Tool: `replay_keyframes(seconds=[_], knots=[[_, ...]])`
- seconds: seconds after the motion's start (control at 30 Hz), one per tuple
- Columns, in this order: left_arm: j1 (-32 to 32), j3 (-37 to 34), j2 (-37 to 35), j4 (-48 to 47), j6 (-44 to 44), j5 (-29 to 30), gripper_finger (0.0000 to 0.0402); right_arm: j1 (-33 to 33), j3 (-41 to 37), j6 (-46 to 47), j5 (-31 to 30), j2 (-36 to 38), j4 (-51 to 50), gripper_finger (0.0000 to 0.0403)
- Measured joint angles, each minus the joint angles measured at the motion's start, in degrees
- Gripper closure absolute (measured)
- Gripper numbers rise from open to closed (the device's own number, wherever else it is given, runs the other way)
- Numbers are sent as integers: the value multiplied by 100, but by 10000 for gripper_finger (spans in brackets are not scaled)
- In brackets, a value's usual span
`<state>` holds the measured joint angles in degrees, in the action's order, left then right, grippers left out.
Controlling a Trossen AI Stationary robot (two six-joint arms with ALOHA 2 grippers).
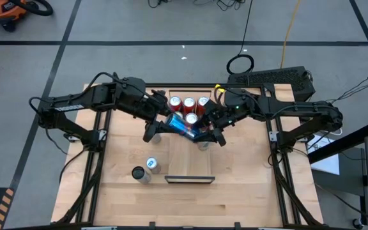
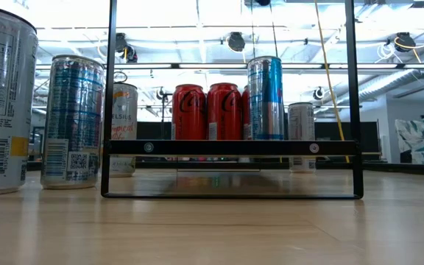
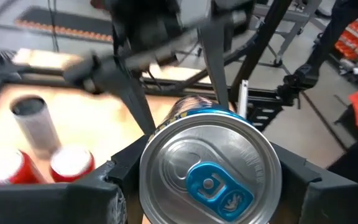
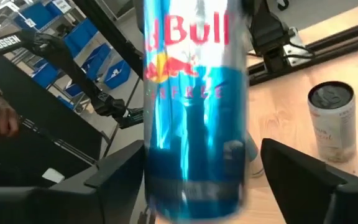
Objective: Place canned beverage on shelf
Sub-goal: Put the top blue soda can on the shelf aligned with the other blue soda can
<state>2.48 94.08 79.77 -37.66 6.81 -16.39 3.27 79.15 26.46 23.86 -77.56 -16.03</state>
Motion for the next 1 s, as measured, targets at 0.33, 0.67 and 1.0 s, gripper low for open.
replay_keyframes(seconds=[0.33,0.67,1.0], knots=[[-125,0,-2,-204,491,316,174,20,0,-550,-713,808,-1122,98],[-655,0,123,-279,1120,1327,175,15,0,-851,-1730,1711,-2463,98],[-902,0,749,-779,1364,2132,175,17,0,-923,-2094,1964,-3085,99]])
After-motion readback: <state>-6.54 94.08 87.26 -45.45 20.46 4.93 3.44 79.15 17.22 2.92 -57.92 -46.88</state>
